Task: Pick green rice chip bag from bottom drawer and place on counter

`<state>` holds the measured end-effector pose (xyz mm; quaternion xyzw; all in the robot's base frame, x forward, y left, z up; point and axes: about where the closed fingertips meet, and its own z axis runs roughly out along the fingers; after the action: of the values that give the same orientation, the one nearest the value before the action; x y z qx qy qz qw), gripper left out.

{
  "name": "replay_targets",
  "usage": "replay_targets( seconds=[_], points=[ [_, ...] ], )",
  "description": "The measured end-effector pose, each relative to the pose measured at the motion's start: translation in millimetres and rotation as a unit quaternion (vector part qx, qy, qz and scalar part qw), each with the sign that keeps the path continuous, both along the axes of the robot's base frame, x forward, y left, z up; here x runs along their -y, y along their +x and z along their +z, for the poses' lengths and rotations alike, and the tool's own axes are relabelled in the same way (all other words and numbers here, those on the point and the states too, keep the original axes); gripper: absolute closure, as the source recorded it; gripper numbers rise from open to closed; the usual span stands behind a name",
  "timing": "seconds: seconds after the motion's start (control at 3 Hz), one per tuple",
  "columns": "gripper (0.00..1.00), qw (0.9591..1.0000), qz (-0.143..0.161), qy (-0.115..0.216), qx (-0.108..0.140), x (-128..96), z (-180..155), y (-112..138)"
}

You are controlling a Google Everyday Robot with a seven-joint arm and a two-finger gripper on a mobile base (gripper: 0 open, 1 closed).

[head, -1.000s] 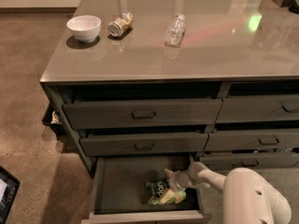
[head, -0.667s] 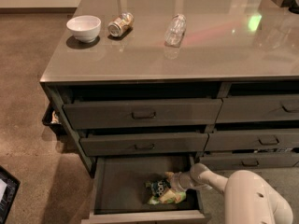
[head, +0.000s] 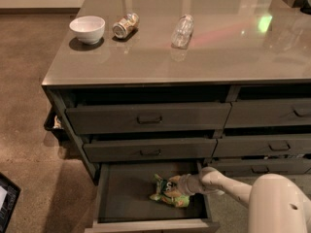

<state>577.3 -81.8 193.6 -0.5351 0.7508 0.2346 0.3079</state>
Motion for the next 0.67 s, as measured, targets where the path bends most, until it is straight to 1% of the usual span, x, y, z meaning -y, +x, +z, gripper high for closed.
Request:
replay_targets(
  seconds=[0.33,0.67],
  points=[
    [0.88,0.9999,0.004,-0.009,0.013,-4,35,0],
    [1.00,0.9994,0.011,-0.021,0.026,-1,76,-6]
  ],
)
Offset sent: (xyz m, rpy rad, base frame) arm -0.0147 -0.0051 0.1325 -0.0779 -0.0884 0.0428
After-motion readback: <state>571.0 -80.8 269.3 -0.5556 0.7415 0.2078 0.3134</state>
